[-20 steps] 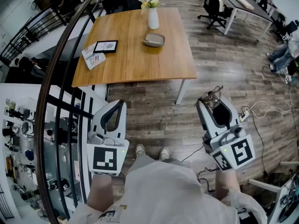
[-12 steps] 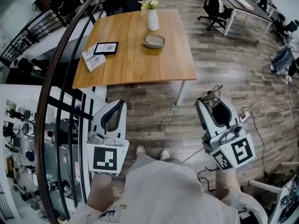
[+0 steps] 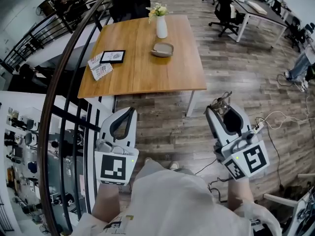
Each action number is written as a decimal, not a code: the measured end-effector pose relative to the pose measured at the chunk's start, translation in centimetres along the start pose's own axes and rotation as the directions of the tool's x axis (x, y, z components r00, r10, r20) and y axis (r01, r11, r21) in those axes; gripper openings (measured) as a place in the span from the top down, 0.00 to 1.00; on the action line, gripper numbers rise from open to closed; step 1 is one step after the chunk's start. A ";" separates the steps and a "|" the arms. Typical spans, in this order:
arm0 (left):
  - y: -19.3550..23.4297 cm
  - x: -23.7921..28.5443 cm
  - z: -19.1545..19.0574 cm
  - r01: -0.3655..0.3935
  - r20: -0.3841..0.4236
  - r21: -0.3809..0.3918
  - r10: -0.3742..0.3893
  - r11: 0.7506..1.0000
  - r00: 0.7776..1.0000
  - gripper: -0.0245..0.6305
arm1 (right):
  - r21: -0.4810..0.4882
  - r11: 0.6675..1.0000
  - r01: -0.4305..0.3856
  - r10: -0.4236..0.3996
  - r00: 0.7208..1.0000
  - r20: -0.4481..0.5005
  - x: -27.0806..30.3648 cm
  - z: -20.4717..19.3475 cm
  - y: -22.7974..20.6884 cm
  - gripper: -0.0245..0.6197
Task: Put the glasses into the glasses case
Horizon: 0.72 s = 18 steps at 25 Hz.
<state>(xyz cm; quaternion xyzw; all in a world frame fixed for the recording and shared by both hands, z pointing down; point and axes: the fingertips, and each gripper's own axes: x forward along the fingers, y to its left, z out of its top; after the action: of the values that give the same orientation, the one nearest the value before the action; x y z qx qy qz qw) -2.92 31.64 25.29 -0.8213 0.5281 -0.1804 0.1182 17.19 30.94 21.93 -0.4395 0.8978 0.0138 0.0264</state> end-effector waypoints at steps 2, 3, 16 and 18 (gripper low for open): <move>-0.3 0.2 0.0 -0.006 -0.019 -0.022 0.005 1.000 1.000 0.93 | 0.003 1.000 0.002 -0.002 1.000 -0.002 -0.2 -0.1 -0.4 0.70; -0.4 0.4 -0.1 -0.005 -0.021 -0.025 0.005 1.000 1.000 0.93 | 0.007 1.000 0.003 -0.003 1.000 -0.004 -0.2 -0.2 -0.7 0.70; 0.5 6.1 -1.8 0.055 0.042 0.001 -0.055 0.998 0.998 0.93 | -0.008 0.999 0.033 -0.033 0.999 -0.033 3.8 -3.2 -3.4 0.70; 1.0 7.9 -2.4 0.074 0.046 0.013 -0.074 0.997 0.996 0.93 | -0.005 0.999 0.042 -0.043 0.998 -0.047 5.2 -4.1 -4.3 0.70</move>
<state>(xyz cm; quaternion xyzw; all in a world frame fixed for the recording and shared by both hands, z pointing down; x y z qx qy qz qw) -1.79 24.05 28.40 -0.8436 0.4935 -0.1685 0.1284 17.23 24.01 25.66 -0.4587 0.8886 0.0045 0.0047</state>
